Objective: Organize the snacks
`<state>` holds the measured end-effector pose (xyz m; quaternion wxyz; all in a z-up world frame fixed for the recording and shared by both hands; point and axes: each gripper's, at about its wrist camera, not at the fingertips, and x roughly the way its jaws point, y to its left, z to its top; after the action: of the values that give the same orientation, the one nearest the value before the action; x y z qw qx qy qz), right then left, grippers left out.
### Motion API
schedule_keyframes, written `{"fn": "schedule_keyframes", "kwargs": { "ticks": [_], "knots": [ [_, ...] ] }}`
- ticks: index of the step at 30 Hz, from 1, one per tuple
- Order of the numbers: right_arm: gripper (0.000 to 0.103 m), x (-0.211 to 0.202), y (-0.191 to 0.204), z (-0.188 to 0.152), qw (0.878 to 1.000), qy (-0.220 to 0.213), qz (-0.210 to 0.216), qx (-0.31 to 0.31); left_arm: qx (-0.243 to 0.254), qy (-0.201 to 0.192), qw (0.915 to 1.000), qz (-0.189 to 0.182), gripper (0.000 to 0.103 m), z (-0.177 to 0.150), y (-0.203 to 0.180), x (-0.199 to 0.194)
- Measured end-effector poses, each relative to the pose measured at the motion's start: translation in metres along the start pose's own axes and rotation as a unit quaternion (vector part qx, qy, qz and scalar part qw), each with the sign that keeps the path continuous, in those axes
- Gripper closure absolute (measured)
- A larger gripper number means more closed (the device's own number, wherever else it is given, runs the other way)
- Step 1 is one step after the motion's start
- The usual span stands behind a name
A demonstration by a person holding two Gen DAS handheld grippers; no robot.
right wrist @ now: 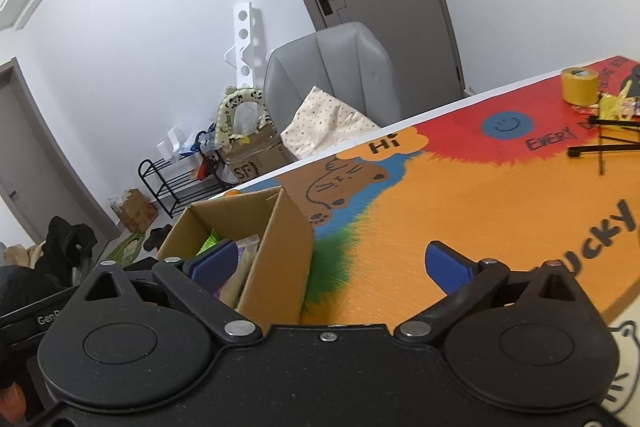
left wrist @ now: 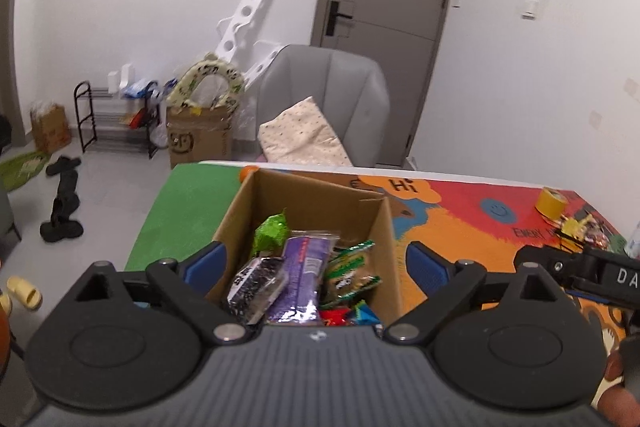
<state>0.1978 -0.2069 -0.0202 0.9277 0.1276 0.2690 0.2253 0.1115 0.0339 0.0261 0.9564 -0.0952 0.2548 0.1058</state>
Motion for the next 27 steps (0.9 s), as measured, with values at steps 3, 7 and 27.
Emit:
{"fn": "schedule_keyframes", "kwargs": {
  "ticks": [3,7,27],
  "knots": [
    [0.0,-0.01,-0.003,-0.001,1.0,-0.004,-0.008,-0.006,0.006,0.001,0.9999,-0.008,0.007,-0.001,-0.007,-0.007],
    [0.0,-0.023,-0.008,-0.002,1.0,-0.008,-0.012,-0.009,0.014,0.0,0.9998,-0.016,0.007,-0.003,-0.012,-0.016],
    [0.0,-0.088,-0.027,-0.015,0.997,-0.042,-0.052,-0.037,0.038,0.009,0.9981,-0.048,0.003,-0.017,-0.025,-0.062]
  ]
}}
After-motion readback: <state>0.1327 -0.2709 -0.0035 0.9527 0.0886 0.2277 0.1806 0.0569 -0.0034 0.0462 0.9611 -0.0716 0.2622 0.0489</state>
